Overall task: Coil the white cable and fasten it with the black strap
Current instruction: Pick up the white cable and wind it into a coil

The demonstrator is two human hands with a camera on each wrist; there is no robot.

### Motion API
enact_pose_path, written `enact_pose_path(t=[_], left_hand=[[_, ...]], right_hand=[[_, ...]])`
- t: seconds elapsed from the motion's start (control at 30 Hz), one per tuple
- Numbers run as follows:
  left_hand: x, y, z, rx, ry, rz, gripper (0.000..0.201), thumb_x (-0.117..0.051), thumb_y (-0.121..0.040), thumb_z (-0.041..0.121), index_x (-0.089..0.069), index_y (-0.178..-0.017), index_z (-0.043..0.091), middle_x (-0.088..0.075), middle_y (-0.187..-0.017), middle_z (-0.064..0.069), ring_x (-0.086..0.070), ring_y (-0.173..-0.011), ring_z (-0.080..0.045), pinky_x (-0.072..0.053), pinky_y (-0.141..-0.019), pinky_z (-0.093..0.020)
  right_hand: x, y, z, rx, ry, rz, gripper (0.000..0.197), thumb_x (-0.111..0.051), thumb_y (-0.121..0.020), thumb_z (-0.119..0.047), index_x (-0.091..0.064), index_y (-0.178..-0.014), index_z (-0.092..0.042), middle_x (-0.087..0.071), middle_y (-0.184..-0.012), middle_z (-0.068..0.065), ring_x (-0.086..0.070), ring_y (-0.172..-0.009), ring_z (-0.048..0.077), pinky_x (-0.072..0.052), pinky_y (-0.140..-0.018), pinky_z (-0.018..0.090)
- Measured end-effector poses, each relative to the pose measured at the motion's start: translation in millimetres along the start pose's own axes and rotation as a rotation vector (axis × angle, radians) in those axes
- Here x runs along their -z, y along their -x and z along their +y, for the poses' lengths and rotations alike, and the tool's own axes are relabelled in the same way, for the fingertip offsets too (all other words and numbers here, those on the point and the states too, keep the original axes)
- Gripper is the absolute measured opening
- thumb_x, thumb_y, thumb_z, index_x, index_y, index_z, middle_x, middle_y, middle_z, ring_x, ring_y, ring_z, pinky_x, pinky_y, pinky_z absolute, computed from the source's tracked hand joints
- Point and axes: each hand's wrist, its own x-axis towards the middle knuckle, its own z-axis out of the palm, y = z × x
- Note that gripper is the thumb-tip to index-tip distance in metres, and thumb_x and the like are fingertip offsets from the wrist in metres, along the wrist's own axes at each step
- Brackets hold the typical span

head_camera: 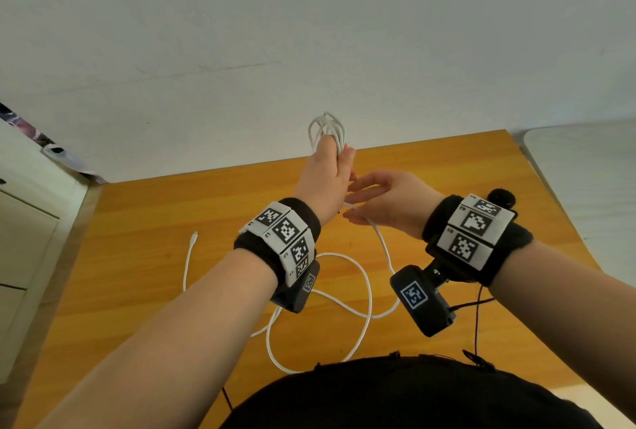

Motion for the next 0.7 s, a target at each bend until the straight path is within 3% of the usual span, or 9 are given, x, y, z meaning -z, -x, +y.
enact_pose_path(t=[0.13,0.2,0.27,0.37,0.5,0.6,0.63,0.7], left_hand=[[0.4,2.6,-4.5,0.012,-0.065,-0.051,0.02,-0.033,-0.1,0.033,-0.039,-0.096,0.014,-0.061,-0.089,-0.001,-0.064,-0.08,-0.017,-0.054,-0.063,-0.031],[0.0,3.1,-7.5,0.001,-0.126,-0.091,0.021,-0.033,-0.1,0.034,-0.04,-0.097,0.014,-0.062,-0.09,-0.001,-0.066,-0.08,-0.018,-0.053,-0.061,-0.031],[-1.8,3.1,-9.2,-0.027,-0.238,-0.142,0.024,-0.031,-0.1,0.035,-0.04,-0.099,0.013,-0.064,-0.092,-0.004,-0.065,-0.075,-0.021,-0.054,-0.062,-0.038],[-4.3,2.6,-12.8,-0.046,-0.368,-0.194,0.025,-0.028,-0.101,0.035,-0.04,-0.103,0.012,-0.065,-0.092,-0.007,-0.063,-0.068,-0.022,-0.055,-0.065,-0.043],[0.3,1.0,-15.6,-0.016,-0.37,-0.144,0.03,-0.028,-0.101,0.032,-0.042,-0.111,0.007,-0.064,-0.092,-0.011,-0.058,-0.071,-0.024,-0.05,-0.067,-0.041],[5.2,-1.8,-12.1,0.006,-0.335,-0.096,0.029,-0.028,-0.101,0.032,-0.043,-0.107,0.008,-0.063,-0.089,-0.011,-0.057,-0.066,-0.025,-0.053,-0.064,-0.044],[6.7,-2.9,-11.8,0.006,-0.331,-0.076,0.028,-0.028,-0.101,0.032,-0.042,-0.104,0.009,-0.063,-0.087,-0.011,-0.059,-0.066,-0.026,-0.054,-0.064,-0.046],[10.5,-4.9,-12.6,0.007,-0.32,-0.045,0.026,-0.027,-0.101,0.033,-0.041,-0.101,0.01,-0.063,-0.086,-0.011,-0.061,-0.068,-0.028,-0.053,-0.064,-0.048]], right_hand=[[9.4,-1.7,-0.2,-0.004,-0.291,-0.04,0.03,-0.064,-0.073,0.017,-0.051,-0.085,-0.006,-0.063,-0.086,0.017,-0.07,-0.081,0.031,-0.06,-0.071,0.033],[13.5,-2.3,-0.2,0.01,-0.314,-0.041,0.031,-0.061,-0.073,0.019,-0.048,-0.08,-0.008,-0.061,-0.081,0.017,-0.069,-0.087,0.036,-0.06,-0.075,0.036],[12.6,-1.4,-1.3,0.039,-0.258,-0.039,0.034,-0.062,-0.073,0.02,-0.046,-0.078,-0.009,-0.059,-0.077,0.015,-0.069,-0.082,0.034,-0.061,-0.068,0.034],[7.5,0.9,0.0,0.058,-0.083,0.007,0.036,-0.067,-0.071,0.017,-0.046,-0.081,-0.01,-0.056,-0.075,0.012,-0.069,-0.063,0.023,-0.058,-0.053,0.025],[6.3,0.0,4.0,0.019,0.073,-0.055,0.032,-0.068,-0.074,0.011,-0.051,-0.096,-0.006,-0.063,-0.087,0.014,-0.065,-0.065,0.02,-0.058,-0.054,0.022],[5.9,-0.8,11.0,-0.058,0.258,-0.232,0.017,-0.064,-0.085,-0.005,-0.058,-0.101,-0.005,-0.067,-0.084,0.009,-0.065,-0.068,0.015,-0.058,-0.064,0.021],[5.7,-0.2,13.5,-0.058,0.32,-0.275,0.011,-0.061,-0.088,-0.014,-0.061,-0.096,-0.007,-0.068,-0.081,0.007,-0.065,-0.07,0.014,-0.056,-0.069,0.022],[8.6,-1.8,18.5,-0.032,0.378,-0.297,0.018,-0.057,-0.091,-0.028,-0.063,-0.084,-0.012,-0.068,-0.076,0.003,-0.065,-0.074,0.013,-0.053,-0.08,0.025]])
